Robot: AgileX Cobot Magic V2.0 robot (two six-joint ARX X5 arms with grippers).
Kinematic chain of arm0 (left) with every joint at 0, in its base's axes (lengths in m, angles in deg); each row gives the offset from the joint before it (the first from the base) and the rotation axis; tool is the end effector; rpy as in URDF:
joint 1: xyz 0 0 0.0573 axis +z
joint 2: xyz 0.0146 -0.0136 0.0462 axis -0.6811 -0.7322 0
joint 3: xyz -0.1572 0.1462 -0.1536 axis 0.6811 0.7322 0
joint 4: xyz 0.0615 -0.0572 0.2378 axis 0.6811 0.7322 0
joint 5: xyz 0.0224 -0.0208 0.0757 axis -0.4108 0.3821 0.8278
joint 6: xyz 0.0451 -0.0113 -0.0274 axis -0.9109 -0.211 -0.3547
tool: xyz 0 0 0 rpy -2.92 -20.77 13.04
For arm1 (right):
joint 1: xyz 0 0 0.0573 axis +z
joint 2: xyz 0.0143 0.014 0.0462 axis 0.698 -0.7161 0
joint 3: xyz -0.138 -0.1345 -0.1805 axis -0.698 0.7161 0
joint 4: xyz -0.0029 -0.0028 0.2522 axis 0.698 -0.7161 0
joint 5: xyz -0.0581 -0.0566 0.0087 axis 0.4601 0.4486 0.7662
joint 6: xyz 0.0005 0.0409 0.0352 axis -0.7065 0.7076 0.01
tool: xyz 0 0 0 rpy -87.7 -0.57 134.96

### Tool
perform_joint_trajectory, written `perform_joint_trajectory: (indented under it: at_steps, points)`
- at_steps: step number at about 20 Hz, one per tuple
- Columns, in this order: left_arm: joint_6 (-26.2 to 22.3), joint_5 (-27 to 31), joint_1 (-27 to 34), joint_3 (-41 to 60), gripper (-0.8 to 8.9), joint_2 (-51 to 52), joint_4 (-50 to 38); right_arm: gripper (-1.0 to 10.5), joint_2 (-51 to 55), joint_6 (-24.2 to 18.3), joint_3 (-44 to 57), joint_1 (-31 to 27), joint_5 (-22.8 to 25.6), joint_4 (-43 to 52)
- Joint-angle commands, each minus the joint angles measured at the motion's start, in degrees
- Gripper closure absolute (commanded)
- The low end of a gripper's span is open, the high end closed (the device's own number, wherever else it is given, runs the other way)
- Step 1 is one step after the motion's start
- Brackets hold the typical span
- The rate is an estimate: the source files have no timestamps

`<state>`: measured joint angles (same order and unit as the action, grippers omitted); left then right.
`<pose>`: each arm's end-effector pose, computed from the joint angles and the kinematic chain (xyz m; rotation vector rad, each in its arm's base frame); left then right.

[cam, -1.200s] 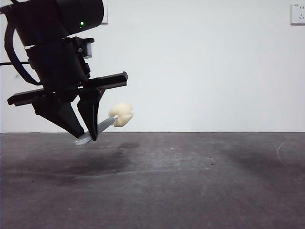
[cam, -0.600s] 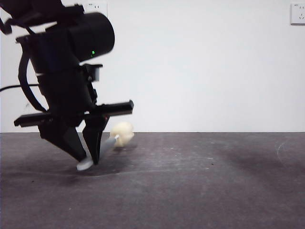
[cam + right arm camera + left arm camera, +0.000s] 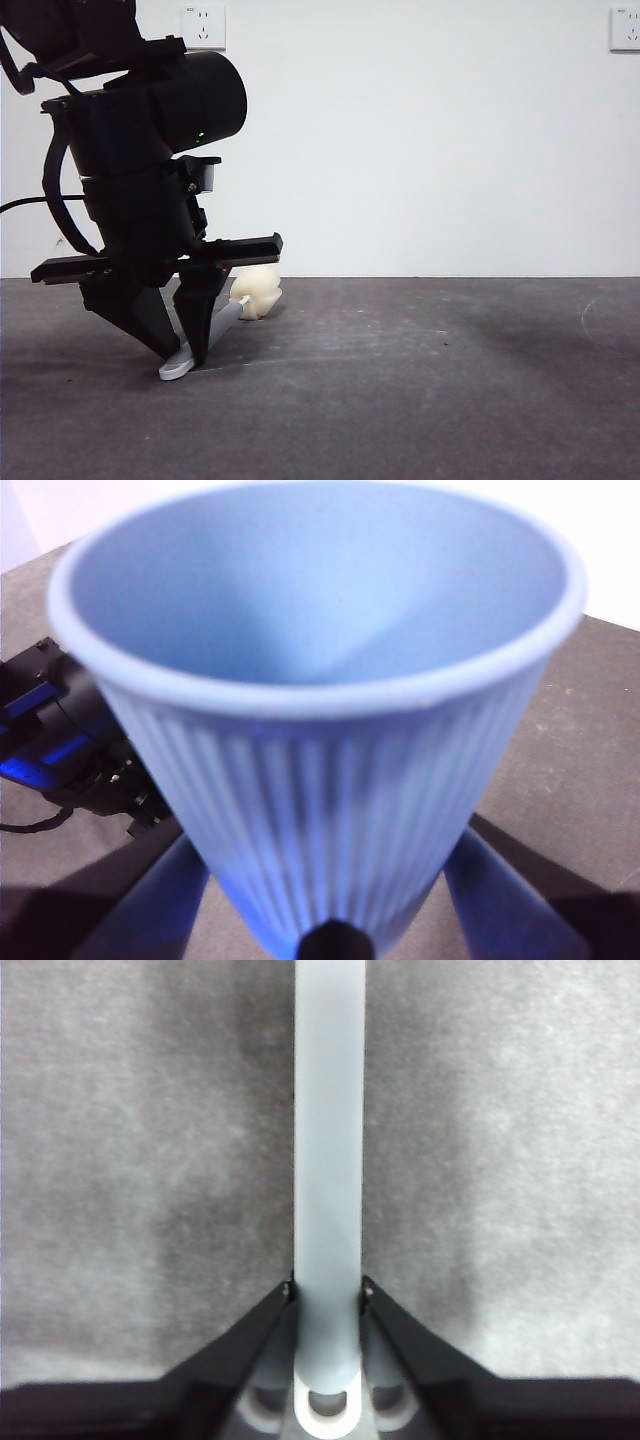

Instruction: Pick up the cup brush,pick up the cup,insert the brush into the cup,clean the cup,put the cup brush back,put the cup back to the fixed position on the table

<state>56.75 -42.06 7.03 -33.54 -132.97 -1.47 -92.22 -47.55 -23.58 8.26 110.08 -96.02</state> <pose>0.2595 -0.1825 0.1569 -0.0720 1.1067 -0.1201 0.1095 0.1260 0.3591 -0.1802 0.3707 0.5263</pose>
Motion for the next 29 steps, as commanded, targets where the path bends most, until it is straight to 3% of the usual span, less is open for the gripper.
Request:
perform_joint_trajectory:
  at_steps: [1,9,11,17,22,27,29]
  points:
    - [-0.7,-1.8,-0.1,0.3,3.98,-0.6,-0.1,9.6,0.1,0.8,0.0,0.0,-0.1,0.5]
    - [-6.2,-3.0,0.0,0.3,3.99,3.5,0.9,9.6,-1.1,0.7,0.2,0.0,-4.0,4.4]
    - [-10.0,-3.0,0.0,0.3,3.99,8.2,1.2,9.6,-3.1,-0.2,1.1,-0.4,-4.1,7.9]
    - [-14.6,-2.8,0.0,0.3,4.00,30.2,5.7,9.6,-9.9,-4.5,10.8,-3.7,-4.5,27.9]
    - [-15.7,-2.8,0.0,0.3,4.00,46.4,12.2,9.6,-17.3,-4.2,21.6,-8.1,-4.4,45.5]
    - [-15.6,-2.9,0.0,0.3,4.00,55.1,19.2,9.6,-27.8,-4.7,25.7,-12.3,-4.7,57.6]
    - [-15.6,-2.9,0.0,0.3,4.00,56.7,21.2,9.6,-32.9,-4.3,25.7,-13.9,-7.7,63.0]
